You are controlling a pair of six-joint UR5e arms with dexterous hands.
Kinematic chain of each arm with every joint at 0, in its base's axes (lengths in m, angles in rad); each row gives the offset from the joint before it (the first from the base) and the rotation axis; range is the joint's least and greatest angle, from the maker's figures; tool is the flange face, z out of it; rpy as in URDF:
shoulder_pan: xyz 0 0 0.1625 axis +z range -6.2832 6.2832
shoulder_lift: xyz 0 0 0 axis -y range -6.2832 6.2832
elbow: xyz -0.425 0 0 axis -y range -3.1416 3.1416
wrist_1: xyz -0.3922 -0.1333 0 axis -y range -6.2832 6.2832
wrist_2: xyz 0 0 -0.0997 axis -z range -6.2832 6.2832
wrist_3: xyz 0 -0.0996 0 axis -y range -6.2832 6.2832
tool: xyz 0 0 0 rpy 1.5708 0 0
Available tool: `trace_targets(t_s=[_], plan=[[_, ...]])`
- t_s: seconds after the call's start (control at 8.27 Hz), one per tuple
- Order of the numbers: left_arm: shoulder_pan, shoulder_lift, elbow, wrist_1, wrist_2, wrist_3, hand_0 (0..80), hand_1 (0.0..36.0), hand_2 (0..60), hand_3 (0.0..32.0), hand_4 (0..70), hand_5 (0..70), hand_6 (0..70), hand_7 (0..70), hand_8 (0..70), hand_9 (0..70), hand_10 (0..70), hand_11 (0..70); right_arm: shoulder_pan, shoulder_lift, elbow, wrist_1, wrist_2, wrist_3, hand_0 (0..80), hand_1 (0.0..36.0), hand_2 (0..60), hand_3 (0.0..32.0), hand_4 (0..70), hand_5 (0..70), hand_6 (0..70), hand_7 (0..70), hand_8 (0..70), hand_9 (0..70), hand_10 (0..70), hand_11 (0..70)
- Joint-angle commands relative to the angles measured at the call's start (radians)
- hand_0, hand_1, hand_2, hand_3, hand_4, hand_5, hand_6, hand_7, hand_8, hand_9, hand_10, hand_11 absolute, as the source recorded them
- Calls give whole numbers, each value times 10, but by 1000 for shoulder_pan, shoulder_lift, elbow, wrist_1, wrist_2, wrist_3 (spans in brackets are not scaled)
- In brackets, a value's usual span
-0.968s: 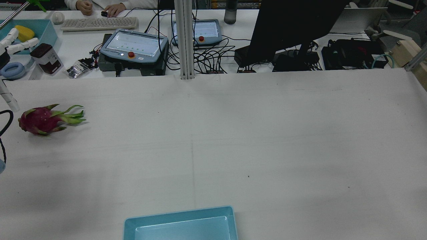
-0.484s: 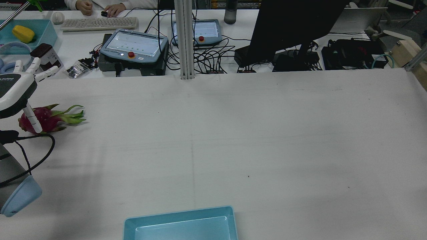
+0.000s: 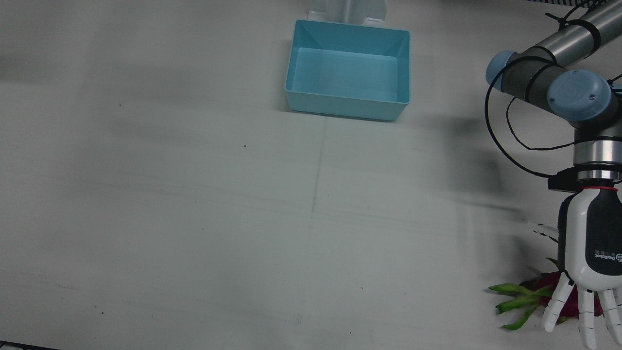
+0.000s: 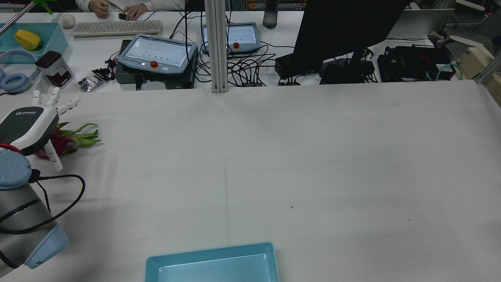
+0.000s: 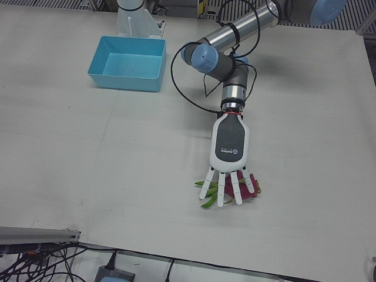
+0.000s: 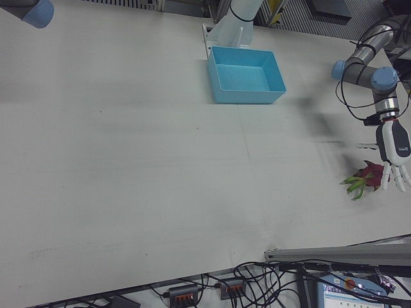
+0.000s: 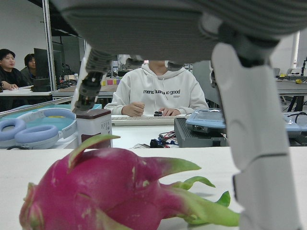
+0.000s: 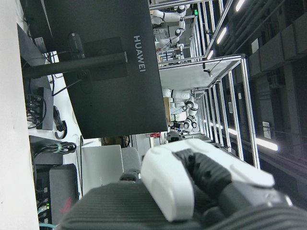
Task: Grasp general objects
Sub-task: 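Move the left hand down toward the pink dragon fruit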
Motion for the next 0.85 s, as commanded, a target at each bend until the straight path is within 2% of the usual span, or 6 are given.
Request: trace_targets(t_s=[0.0, 0.12, 0.24, 0.48, 0.6, 0.73], plan=[[4, -31, 127, -61, -8, 0, 523, 155, 0, 320, 2, 0, 0, 0, 0, 0, 0, 0, 0, 0, -1, 0, 0, 0, 0, 0, 0, 0, 0, 0, 0, 0, 0, 0, 0, 0], [3, -60, 183, -64, -9, 0, 529, 161, 0, 320, 8, 0, 0, 0, 0, 0, 0, 0, 0, 0, -1, 1, 0, 0, 0, 0, 0, 0, 0, 0, 0, 0, 0, 0, 0, 0], [1, -62, 188, -69, -12, 1, 537, 169, 0, 320, 20, 0, 0, 0, 0, 0, 0, 0, 0, 0, -1, 1, 0, 0, 0, 0, 0, 0, 0, 0, 0, 0, 0, 0, 0, 0], [1, -74, 232, -86, -22, 0, 523, 157, 0, 316, 29, 0, 0, 0, 0, 0, 0, 0, 0, 0, -1, 1, 0, 0, 0, 0, 0, 0, 0, 0, 0, 0, 0, 0, 0, 0], [1, -75, 244, -101, -24, 0, 528, 161, 0, 300, 40, 0, 0, 0, 0, 0, 0, 0, 0, 0, -1, 1, 0, 0, 0, 0, 0, 0, 0, 0, 0, 0, 0, 0, 0, 0], [1, -77, 267, -118, -25, 0, 529, 160, 0, 118, 0, 615, 0, 0, 0, 0, 0, 0, 0, 0, -1, 1, 0, 0, 0, 0, 0, 0, 0, 0, 0, 0, 0, 0, 0, 0]])
